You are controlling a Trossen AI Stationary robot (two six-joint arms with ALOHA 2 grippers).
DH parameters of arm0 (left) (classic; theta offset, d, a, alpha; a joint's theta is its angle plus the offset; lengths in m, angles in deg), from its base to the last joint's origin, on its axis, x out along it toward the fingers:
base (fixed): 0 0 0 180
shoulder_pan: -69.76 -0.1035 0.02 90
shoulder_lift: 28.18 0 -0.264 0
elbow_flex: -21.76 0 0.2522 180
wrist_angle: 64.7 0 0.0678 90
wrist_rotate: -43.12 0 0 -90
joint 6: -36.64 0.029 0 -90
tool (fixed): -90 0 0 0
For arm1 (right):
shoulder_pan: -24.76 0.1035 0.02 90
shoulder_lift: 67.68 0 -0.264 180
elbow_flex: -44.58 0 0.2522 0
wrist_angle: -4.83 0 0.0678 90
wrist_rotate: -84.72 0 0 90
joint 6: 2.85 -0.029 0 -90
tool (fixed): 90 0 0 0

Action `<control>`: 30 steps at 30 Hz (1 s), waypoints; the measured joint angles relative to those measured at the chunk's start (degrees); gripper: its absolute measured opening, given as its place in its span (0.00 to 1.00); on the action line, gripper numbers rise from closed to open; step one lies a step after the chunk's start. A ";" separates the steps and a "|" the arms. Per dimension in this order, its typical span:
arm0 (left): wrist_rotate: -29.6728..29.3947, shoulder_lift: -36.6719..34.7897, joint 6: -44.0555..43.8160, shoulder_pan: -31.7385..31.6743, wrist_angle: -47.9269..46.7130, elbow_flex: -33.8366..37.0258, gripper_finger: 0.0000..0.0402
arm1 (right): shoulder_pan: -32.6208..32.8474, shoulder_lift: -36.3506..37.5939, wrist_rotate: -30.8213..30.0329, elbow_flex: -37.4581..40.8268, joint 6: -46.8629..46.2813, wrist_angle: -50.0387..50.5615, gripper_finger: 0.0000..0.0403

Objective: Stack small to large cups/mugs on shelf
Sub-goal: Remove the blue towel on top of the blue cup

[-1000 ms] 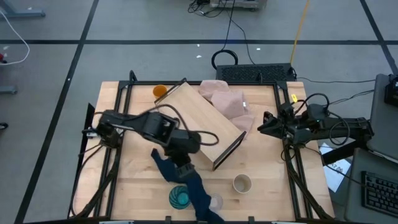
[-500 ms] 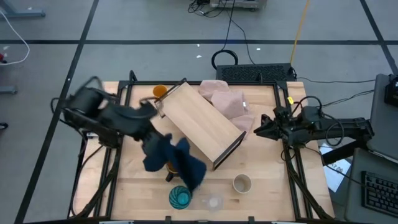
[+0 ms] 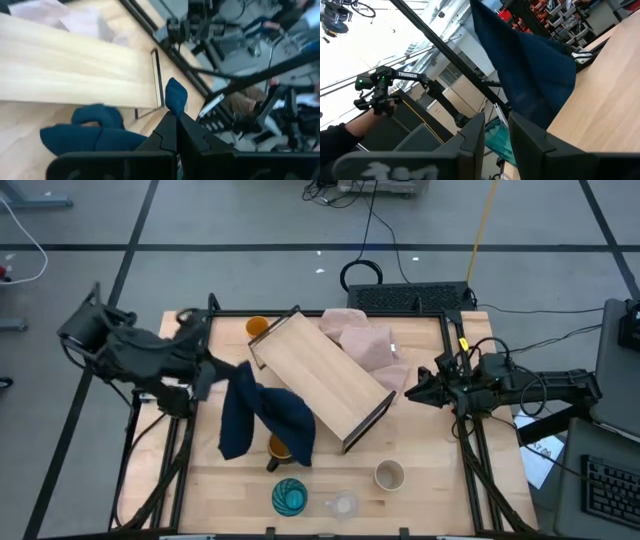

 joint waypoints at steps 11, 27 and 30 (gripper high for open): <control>-3.34 -5.15 -0.26 -0.02 -1.31 0.00 0.00 | 0.00 -0.02 -0.04 0.00 0.20 0.02 0.20; 0.70 -5.31 1.31 -0.24 -1.71 0.84 0.00 | 0.00 -0.02 -0.06 0.00 0.20 0.00 0.20; 4.09 -4.23 1.22 -0.24 -1.73 4.06 0.00 | 0.00 0.00 -0.06 0.00 0.20 0.02 0.20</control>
